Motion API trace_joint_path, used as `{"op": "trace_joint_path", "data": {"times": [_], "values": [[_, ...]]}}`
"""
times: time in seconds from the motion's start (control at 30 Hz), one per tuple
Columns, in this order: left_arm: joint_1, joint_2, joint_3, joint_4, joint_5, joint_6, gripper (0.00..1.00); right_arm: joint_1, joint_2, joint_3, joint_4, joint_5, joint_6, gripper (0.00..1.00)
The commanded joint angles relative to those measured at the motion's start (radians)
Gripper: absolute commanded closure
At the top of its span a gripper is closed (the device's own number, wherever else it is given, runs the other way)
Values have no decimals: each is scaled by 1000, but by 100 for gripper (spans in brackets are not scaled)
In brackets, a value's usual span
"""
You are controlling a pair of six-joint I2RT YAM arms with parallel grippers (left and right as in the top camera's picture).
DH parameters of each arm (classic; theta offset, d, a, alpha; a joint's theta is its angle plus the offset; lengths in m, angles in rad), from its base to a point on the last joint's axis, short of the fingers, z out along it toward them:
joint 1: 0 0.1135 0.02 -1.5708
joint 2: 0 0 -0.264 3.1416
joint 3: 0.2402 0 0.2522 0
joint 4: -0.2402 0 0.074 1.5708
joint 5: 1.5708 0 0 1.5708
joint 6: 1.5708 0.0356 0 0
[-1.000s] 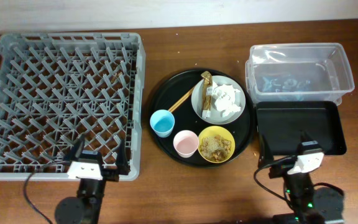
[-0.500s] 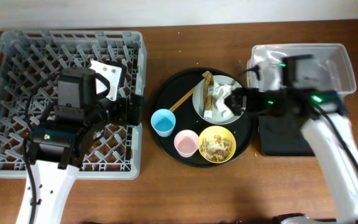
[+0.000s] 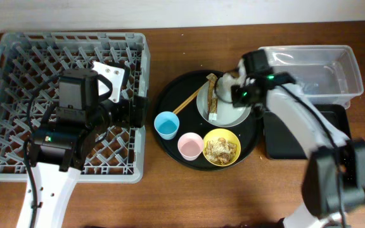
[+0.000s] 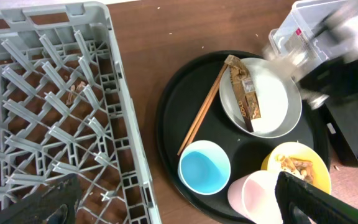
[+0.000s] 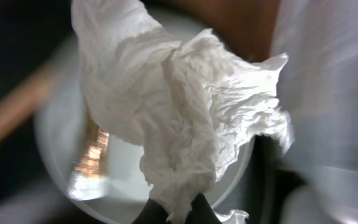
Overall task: Sort waste into correct bins and load items into the dishwasher rack
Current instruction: 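Grasp the food scraps on the white plate with the right gripper, then drop the scraps into the clear plastic bin with the right gripper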
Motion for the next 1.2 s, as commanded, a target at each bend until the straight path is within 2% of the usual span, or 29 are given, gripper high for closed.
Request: {"op": "trace_joint_path", "data": {"times": [0.0, 0.07, 0.13, 0.17, 0.2, 0.23, 0.3, 0.33, 0.37, 0.43, 0.47, 0.5, 0.57, 0.6, 0.67, 0.7, 0.73, 0.8, 0.87, 0.93, 1.0, 1.1, 1.13, 1.17], "values": [[3, -4, 19, 1, 11, -6, 1, -83, -213, 41, 3, 1, 64, 96], [3, -4, 19, 1, 11, -6, 1, -204, -191, 40, 49, 102, 117, 96], [3, -4, 19, 1, 11, -6, 1, -297, -58, 40, 183, 99, 116, 92], [3, -4, 19, 1, 11, -6, 1, -306, -21, 40, 183, 81, 116, 69], [3, -4, 18, 1, 11, -6, 1, -311, -5, 42, 182, -22, 105, 37], [3, -4, 18, 1, 11, -6, 1, -311, -25, 50, 182, -100, 106, 32], [3, -4, 18, 1, 11, -6, 1, -269, -133, 76, 172, -315, 108, 31], [3, -4, 18, 1, 11, -6, 1, -235, -167, 76, 146, -279, 108, 31], [3, -4, 18, 1, 11, -6, 1, -184, -178, 76, 86, -294, 108, 37], [3, -4, 18, 1, 11, -6, 1, 19, -122, 58, -34, -258, 109, 40], [3, -4, 18, 1, 11, -6, 1, 111, -63, 40, -35, -124, 183, 40], [3, -4, 18, 1, 11, -6, 1, 159, 5, 39, -20, -18, 266, 40], [3, -4, 18, 1, 11, -6, 1, 180, 150, 39, 68, -12, 345, 41], [3, -4, 18, 1, 11, -6, 1, 179, 232, 39, 119, -12, 368, 45], [3, -4, 18, 1, 11, -6, 1, 179, 285, 39, 150, -15, 370, 70], [3, -4, 18, 1, 11, -6, 1, 175, 281, 39, 145, -20, 369, 95], [3, -4, 18, 1, 11, -6, 1, 165, 267, 40, 127, -45, 370, 96], [3, -4, 18, 1, 11, -6, 1, 113, 173, 41, 84, -129, 365, 96], [3, -4, 18, 1, 11, -6, 1, 38, 8, 41, 42, -146, 313, 96], [3, -4, 18, 1, 11, -6, 1, -90, -108, 41, 40, -138, 391, 96], [3, -4, 18, 1, 11, -6, 1, -254, -84, 41, 80, -83, 543, 96], [3, -4, 18, 1, 11, -6, 1, -380, 23, 41, 224, -80, 574, 95], [3, -4, 18, 1, 11, -6, 1, -412, 21, 45, 252, -140, 523, 61], [3, -4, 18, 1, 11, -6, 1, -447, -15, 74, 245, -350, 386, 50]]}}
